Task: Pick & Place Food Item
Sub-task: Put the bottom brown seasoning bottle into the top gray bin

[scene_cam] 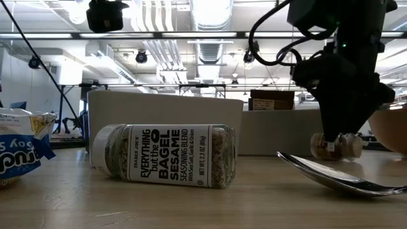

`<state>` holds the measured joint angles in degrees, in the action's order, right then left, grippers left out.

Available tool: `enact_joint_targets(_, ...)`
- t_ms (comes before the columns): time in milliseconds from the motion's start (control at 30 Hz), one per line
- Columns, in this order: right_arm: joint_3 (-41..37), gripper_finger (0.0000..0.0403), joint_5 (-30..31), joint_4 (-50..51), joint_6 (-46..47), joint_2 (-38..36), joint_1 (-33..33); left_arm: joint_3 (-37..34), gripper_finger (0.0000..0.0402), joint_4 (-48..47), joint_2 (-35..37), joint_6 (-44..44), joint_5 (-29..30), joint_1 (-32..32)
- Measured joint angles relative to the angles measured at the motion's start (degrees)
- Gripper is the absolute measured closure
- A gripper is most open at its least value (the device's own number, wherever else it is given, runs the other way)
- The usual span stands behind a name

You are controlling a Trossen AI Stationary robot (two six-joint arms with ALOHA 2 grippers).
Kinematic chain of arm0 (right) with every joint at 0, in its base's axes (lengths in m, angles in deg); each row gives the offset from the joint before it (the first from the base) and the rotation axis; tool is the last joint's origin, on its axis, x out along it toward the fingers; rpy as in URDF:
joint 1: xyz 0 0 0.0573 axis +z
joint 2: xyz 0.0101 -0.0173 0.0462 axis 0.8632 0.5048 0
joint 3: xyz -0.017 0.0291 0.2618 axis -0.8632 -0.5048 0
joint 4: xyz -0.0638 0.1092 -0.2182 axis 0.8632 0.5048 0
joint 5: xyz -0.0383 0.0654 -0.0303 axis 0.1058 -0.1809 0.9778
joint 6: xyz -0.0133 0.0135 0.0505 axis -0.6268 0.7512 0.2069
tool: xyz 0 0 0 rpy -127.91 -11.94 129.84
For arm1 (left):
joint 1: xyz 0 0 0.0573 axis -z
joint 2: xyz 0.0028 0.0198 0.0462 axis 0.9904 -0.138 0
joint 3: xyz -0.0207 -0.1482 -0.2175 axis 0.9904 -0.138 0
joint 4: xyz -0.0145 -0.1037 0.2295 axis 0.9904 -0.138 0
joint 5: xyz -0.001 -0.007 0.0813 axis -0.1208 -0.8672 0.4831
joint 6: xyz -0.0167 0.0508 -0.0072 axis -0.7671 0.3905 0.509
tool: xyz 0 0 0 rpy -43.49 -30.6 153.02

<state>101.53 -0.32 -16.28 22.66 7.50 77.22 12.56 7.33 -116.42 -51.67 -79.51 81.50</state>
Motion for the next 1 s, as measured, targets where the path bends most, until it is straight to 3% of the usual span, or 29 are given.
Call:
enact_joint_targets(667,-1.9,0.0204,-1.2,-5.4,-9.8,-0.1,-1.3,0.0,0.0073,0.0,0.0,0.0,0.0,-0.5)
enact_joint_targets(1000,-1.9,0.0204,-3.7,-6.0,-9.9,-0.1,-1.3,0.0,0.0073,0.0,0.0,-0.1,0.0,-0.5)
